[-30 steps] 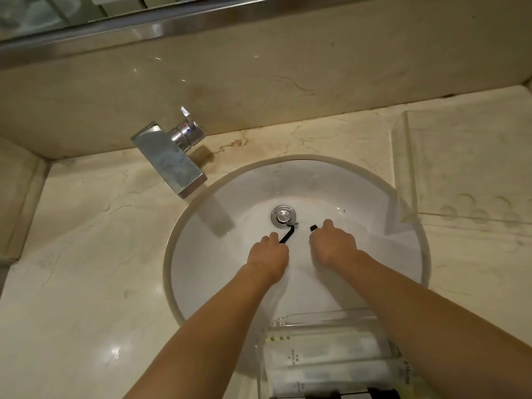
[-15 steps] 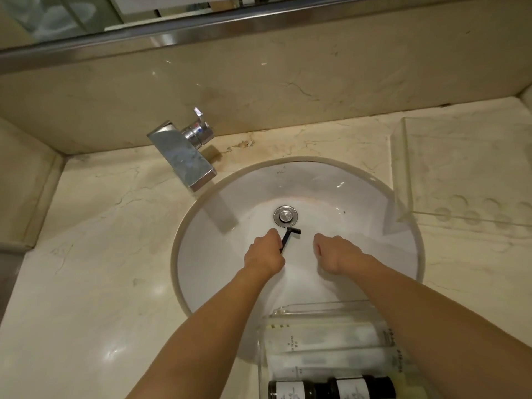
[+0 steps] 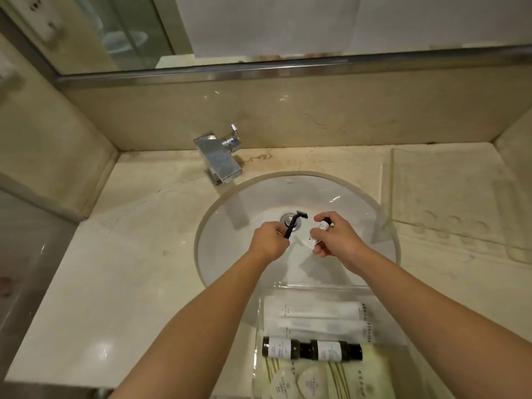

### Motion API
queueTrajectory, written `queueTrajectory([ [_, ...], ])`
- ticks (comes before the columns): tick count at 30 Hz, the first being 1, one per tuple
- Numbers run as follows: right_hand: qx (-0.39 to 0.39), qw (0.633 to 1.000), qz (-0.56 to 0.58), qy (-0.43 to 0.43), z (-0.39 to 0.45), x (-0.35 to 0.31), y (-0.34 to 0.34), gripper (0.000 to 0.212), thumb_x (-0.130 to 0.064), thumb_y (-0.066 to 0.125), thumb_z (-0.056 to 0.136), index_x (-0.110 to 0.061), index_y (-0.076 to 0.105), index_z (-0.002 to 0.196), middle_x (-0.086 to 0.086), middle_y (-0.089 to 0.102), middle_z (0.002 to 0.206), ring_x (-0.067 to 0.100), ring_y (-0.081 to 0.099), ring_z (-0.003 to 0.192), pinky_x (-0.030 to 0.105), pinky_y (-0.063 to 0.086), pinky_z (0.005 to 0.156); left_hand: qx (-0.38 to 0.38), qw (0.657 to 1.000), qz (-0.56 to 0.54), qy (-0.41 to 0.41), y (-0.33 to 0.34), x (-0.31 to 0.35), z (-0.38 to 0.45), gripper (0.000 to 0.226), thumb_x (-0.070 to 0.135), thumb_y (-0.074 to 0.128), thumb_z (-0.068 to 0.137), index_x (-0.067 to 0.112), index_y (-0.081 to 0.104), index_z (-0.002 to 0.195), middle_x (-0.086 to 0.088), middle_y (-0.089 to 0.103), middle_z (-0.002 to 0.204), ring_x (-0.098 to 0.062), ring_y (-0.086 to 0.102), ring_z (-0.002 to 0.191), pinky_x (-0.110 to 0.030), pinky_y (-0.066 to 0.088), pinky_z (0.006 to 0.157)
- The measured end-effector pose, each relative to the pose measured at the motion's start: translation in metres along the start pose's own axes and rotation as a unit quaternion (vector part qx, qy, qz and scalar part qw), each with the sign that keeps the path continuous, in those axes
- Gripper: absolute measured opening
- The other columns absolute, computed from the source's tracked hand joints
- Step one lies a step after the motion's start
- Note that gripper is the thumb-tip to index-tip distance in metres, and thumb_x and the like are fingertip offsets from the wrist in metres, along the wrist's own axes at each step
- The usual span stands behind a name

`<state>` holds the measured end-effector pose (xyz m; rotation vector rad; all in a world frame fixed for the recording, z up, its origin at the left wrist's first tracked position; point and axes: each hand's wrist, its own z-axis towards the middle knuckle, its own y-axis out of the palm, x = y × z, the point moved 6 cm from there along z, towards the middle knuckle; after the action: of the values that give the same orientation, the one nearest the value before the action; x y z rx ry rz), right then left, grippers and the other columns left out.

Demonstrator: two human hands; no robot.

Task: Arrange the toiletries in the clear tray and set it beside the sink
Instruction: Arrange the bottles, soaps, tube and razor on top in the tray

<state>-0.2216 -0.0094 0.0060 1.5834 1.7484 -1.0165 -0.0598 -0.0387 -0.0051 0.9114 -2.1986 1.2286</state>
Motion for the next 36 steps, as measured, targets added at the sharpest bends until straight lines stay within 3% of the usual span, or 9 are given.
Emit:
queueTrajectory([
  [7, 0.001, 0.996, 0.09, -0.018, -0.049, -0.006, -0.009, 0.023, 0.002, 0.046, 0.093, -0.008, 0.058, 0.109, 0.016, 0.06, 0.074, 0.024, 0.065, 0.059, 0.025, 0.056, 0.056, 0.022, 0.998, -0.055, 0.031, -0.016, 0.016, -0.049, 0.027, 0.001, 0.057, 0.08, 0.025, 0.059, 0.069, -0.008, 0.062, 0.073, -0.027, 0.059, 0.071, -0.041, 0.055, 0.075],
  [14, -0.037, 0.993, 0.109, -0.022, -0.092, 0.01, -0.012, 0.012, -0.004, 0.052, 0.095, -0.008, 0.06, 0.103, 0.021, 0.069, 0.088, 0.027, 0.07, 0.067, 0.028, 0.057, 0.062, 0.033, 0.998, -0.04, 0.041, -0.017, 0.02, -0.104, 0.014, 0.002, 0.058, 0.083, 0.014, 0.065, 0.086, -0.006, 0.064, 0.072, -0.021, 0.061, 0.069, -0.03, 0.051, 0.068],
  [20, -0.042, 0.997, 0.051, -0.03, -0.127, 0.03, -0.019, 0.014, 0.001, 0.065, 0.085, -0.003, 0.056, 0.095, 0.018, 0.068, 0.081, 0.022, 0.066, 0.058, 0.032, 0.058, 0.066, 0.034, 0.997, 0.021, 0.067, -0.003, 0.019, -0.142, 0.014, 0.006, 0.06, 0.085, 0.015, 0.069, 0.091, -0.005, 0.065, 0.083, -0.021, 0.061, 0.079, -0.035, 0.053, 0.078],
  [26, -0.041, 0.997, -0.041, -0.046, -0.149, 0.044, -0.026, 0.022, 0.0, 0.071, 0.079, -0.007, 0.051, 0.087, 0.012, 0.061, 0.071, 0.017, 0.058, 0.051, 0.026, 0.049, 0.052, 0.025, 0.993, 0.088, 0.08, 0.012, 0.01, -0.171, 0.016, 0.009, 0.061, 0.086, 0.014, 0.071, 0.097, -0.007, 0.07, 0.095, -0.024, 0.064, 0.09, -0.034, 0.053, 0.081],
  [29, -0.049, 0.993, -0.088, -0.055, -0.158, 0.051, -0.028, 0.022, -0.003, 0.069, 0.079, -0.01, 0.049, 0.084, 0.01, 0.06, 0.07, 0.015, 0.054, 0.051, 0.025, 0.045, 0.052, 0.034, 0.993, 0.084, 0.071, 0.017, 0.004, -0.179, 0.015, 0.007, 0.06, 0.085, 0.013, 0.071, 0.095, -0.007, 0.07, 0.094, -0.024, 0.064, 0.09, -0.033, 0.053, 0.079],
  [36, -0.092, 0.979, -0.17, -0.06, -0.173, 0.083, -0.034, 0.019, -0.009, 0.067, 0.083, -0.017, 0.065, 0.099, 0.004, 0.066, 0.093, 0.012, 0.06, 0.07, 0.023, 0.045, 0.059, 0.032, 0.993, 0.094, 0.06, 0.031, -0.007, -0.194, 0.013, 0.008, 0.062, 0.085, 0.012, 0.07, 0.095, -0.006, 0.069, 0.093, -0.021, 0.064, 0.086, -0.028, 0.052, 0.075],
])
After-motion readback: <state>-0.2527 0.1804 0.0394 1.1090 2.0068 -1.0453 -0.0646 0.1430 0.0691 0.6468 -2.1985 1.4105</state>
